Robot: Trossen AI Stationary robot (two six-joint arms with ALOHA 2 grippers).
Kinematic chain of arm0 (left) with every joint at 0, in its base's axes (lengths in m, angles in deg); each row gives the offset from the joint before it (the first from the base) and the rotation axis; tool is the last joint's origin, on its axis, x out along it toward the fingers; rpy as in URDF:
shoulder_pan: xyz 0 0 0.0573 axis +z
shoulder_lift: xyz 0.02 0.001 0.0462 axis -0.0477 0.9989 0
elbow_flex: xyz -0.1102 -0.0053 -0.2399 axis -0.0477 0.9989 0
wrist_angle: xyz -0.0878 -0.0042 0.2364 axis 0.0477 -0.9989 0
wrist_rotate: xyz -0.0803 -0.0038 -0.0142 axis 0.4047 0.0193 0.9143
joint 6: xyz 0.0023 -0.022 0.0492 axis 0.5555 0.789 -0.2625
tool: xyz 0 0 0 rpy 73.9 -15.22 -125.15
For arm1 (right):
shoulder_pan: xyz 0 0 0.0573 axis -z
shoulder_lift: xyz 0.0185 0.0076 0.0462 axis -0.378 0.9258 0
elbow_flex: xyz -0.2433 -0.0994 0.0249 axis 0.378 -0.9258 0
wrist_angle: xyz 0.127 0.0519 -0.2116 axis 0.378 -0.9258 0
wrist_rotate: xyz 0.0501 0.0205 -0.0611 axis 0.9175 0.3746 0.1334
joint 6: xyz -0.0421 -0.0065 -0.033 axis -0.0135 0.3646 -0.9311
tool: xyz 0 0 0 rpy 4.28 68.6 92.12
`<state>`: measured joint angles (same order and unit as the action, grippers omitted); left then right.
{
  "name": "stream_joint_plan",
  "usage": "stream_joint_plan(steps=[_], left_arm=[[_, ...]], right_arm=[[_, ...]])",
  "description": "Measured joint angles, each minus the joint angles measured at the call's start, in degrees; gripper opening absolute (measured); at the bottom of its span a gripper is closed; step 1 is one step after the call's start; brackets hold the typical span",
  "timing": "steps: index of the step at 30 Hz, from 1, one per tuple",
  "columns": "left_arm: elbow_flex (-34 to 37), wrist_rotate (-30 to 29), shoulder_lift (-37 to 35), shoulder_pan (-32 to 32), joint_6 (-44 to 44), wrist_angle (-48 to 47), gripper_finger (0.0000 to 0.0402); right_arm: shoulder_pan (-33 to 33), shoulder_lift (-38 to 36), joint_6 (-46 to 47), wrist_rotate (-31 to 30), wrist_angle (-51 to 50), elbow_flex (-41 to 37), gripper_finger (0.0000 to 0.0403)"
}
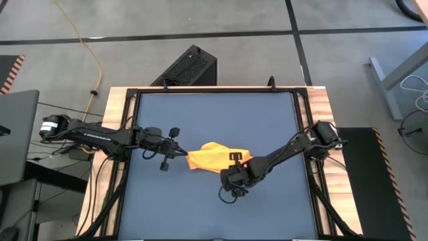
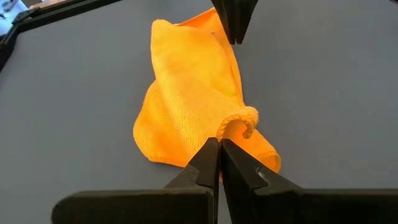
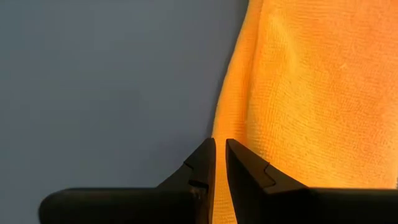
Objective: Roll towel
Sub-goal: Fold the yellow microfiber cloth
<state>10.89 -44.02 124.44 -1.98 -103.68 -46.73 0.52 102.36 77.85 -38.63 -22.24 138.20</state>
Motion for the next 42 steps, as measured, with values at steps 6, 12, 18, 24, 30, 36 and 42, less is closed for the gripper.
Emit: stream_joint_plan(steps=[6, 12, 18, 24, 30, 36, 42], left_arm=[[0.0, 0.0, 0.0, 0.0, 0.0, 0.0, 0.0000], [0.0, 0.0, 0.0, 0.0, 0.0, 0.0, 0.0000], [0.0, 0.0, 0.0, 0.0, 0.0, 0.0, 0.0000], [0.0, 0.0, 0.0, 0.0, 0.0, 0.0, 0.0000], [0.0, 0.0, 0.0, 0.0, 0.0, 0.0, 0.0000], [0.0, 0.0, 0.0, 0.0, 0.0, -0.1, 0.0000], [0.0, 0.0, 0.0, 0.0, -0.3, -0.2, 0.0000]], right_arm=[[0.2, -0.2, -0.2, -0.6, -0.3, 0.8, 0.0064], [1.9, -0.4, -2.9, -0.8, 3.7, 3.2, 0.0064], [3.2, -0.4, 4.6, -0.8, 11.5, 3.8, 0.0064], [4.4, -0.4, 7.8, -0.9, 13.2, 3.8, 0.0064], [6.5, -0.4, 16.4, 0.6, 12.4, 3.7, 0.0064], [7.2, -0.4, 16.5, 2.8, 12.5, 3.7, 0.0064], [7.6, -0.4, 16.4, 4.1, 13.4, 3.7, 0.0064]])
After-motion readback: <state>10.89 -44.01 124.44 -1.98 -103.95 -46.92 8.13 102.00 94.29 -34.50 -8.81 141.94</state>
